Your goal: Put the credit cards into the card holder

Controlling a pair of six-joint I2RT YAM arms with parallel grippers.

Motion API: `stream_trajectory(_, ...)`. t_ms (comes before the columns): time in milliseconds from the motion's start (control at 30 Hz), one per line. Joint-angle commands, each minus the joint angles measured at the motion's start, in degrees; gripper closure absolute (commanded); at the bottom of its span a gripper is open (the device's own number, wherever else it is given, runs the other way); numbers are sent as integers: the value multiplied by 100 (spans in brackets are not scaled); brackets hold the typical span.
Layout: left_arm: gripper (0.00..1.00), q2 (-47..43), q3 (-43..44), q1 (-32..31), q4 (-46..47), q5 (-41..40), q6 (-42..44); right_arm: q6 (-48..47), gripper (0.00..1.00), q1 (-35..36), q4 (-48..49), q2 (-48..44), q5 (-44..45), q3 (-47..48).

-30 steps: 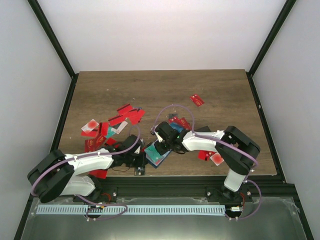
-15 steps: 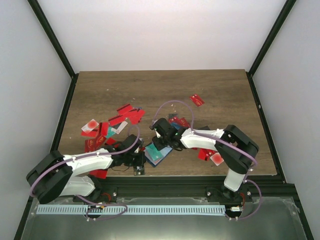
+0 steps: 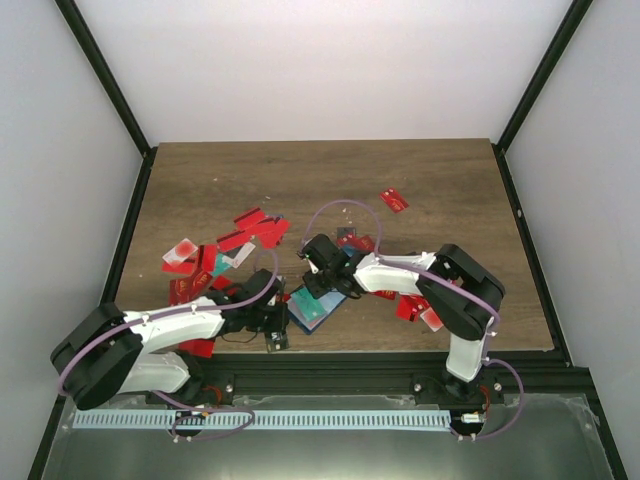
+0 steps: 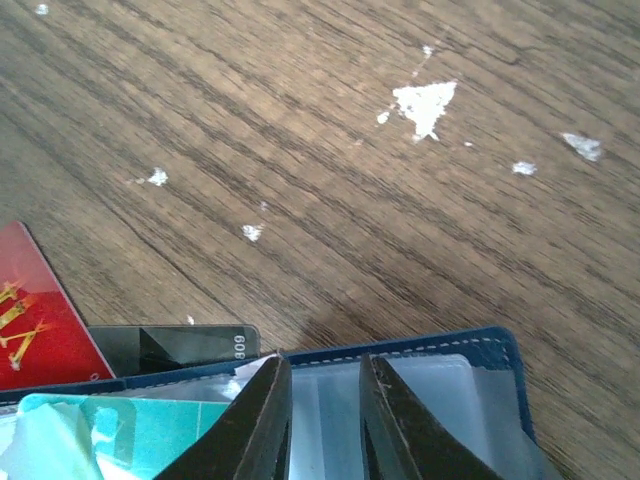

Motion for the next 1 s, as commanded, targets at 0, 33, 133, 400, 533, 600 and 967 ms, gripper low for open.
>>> stream_trajectory(0, 96, 22, -23, 71, -171, -147, 110, -267, 79, -7, 105, -76, -539, -265)
stream_trajectory(33, 96, 38, -23, 83, -165, -148, 112, -284, 79, -13, 210, -158, -677, -348)
stream_trajectory(133, 96, 78, -18, 115, -141, -139, 150, -319, 79, -15, 483, -333, -1075, -524)
stream_trajectory(400, 96, 138, 8, 207, -136, -138, 239, -226, 79, -24, 948, -457, -1966, -680)
stream_trajectory(533, 96, 154, -22, 257, -119, -148, 272, -113, 79, -42, 1146, -469, -2284, -736)
stream_trajectory(600, 96, 142, -23, 287, -139, -152, 300, -63, 79, -42, 1180, -450, -2333, -728)
stream_trajectory(967, 96, -351, -35, 307, -493, -103, 473, 298, 77, -241, 812, -1386, -1543, -785)
